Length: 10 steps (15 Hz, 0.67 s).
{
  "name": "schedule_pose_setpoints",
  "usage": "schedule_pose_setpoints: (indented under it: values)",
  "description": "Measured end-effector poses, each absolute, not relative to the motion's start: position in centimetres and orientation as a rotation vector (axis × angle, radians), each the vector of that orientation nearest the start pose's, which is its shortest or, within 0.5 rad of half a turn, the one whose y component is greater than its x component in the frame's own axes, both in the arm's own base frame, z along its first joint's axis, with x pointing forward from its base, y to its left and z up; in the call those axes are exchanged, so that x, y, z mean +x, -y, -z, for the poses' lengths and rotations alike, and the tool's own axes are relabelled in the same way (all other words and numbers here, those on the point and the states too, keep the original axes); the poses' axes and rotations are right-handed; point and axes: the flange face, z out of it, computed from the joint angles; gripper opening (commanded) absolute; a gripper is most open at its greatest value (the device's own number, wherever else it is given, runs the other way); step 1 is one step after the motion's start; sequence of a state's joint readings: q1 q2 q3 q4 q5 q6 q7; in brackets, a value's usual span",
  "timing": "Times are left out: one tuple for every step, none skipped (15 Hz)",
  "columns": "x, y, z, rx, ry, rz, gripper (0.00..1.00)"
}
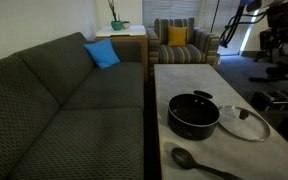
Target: Put the black ladle inside the black pot
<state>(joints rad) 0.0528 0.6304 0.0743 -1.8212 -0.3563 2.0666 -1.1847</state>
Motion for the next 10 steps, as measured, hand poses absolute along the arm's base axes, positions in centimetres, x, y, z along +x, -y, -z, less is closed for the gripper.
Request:
schedule_pose_setpoints:
  values:
    - [60.2,-5.9,-16.5,-2.224,2.127,-0.689,1.0]
    - [60.2,-6.3,-16.2,-2.241,2.115,-0.688,1.0]
    - [60.1,-7.0,-15.6,-2.261,2.1,-0.678,1.0]
    - [60.0,-7.9,-14.8,-2.284,2.083,-0.656,1.0]
    - [59.8,-8.9,-13.7,-2.306,2.065,-0.624,1.0]
    - [59.6,-10.1,-12.3,-2.326,2.048,-0.592,1.0]
    - [59.3,-11.1,-10.8,-2.339,2.038,-0.565,1.0]
    - [59.0,-11.9,-9.2,-2.342,2.035,-0.546,1.0]
    - [58.6,-12.7,-7.4,-2.333,2.037,-0.538,1.0]
    - [58.2,-13.2,-5.8,-2.318,2.041,-0.535,1.0]
